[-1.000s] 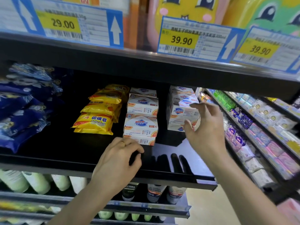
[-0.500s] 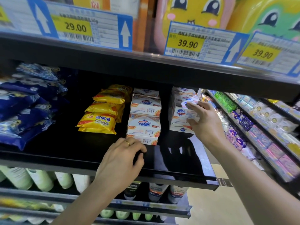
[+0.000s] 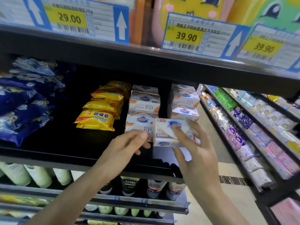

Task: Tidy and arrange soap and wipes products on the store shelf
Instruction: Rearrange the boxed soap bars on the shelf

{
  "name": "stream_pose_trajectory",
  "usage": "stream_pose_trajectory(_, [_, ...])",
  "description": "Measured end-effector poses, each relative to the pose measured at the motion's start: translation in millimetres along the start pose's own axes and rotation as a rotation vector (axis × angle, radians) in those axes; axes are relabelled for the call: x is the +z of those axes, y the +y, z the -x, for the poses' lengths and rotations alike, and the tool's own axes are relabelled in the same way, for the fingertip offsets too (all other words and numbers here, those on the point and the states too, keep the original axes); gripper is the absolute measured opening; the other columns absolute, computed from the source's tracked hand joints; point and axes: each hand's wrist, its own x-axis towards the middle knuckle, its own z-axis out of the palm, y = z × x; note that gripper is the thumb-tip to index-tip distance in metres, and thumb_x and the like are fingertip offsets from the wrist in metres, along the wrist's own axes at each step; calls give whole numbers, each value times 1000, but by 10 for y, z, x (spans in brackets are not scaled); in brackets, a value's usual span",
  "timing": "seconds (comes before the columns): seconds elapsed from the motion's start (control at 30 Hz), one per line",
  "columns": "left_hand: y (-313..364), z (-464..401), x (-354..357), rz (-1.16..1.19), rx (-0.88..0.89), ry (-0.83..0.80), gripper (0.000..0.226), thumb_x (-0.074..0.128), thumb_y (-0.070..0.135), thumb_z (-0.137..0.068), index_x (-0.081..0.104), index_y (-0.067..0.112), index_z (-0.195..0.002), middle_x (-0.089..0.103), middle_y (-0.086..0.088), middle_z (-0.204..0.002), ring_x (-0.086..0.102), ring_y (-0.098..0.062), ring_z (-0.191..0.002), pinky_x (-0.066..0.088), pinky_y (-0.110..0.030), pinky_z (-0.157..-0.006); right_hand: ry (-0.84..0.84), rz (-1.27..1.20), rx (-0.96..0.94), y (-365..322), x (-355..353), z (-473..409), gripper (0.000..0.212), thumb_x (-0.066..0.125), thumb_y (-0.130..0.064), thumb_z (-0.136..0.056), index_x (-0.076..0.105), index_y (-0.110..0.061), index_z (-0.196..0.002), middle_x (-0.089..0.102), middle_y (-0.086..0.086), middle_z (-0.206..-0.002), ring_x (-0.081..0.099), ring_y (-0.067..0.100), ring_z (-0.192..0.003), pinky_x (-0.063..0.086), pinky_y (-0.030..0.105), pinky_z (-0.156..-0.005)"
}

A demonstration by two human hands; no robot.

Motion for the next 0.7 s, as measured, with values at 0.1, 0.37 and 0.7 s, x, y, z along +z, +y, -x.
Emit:
stream_pose_trajectory(0.1, [17,1,-8,85,-30,-45,51,59,73,-80,76,34,-107,79,10,-101,70,-5,-88,48,-24,-85,-2,-4,-78,-123,129,142,60,77,-8,-87,63,-33,-140,44,8,-151,58,28,-121,56,31,-85])
stream_pose_trajectory(0.37, [-39,11,-60,186,-87,-7,39,78,39,-85,72,18,-117,81,-3,-106,76,-17,-106,56,-37,-99,-157,-492,141,-190,109,116,87,79,-20,-81,35,-41,-153,32,-12,-154,44,7,-139,46,12,-99])
stream_pose_trajectory(0.7, [-47,20,-104,225,-29,23,41,73,37,-82,71,22,-121,80,0,-108,75,-14,-107,56,-21,-96,-439,-943,562,-166,-4,-202,43,61,-30,-87,63,-21,-130,71,-14,-88,54,15,-70,43,23,-57])
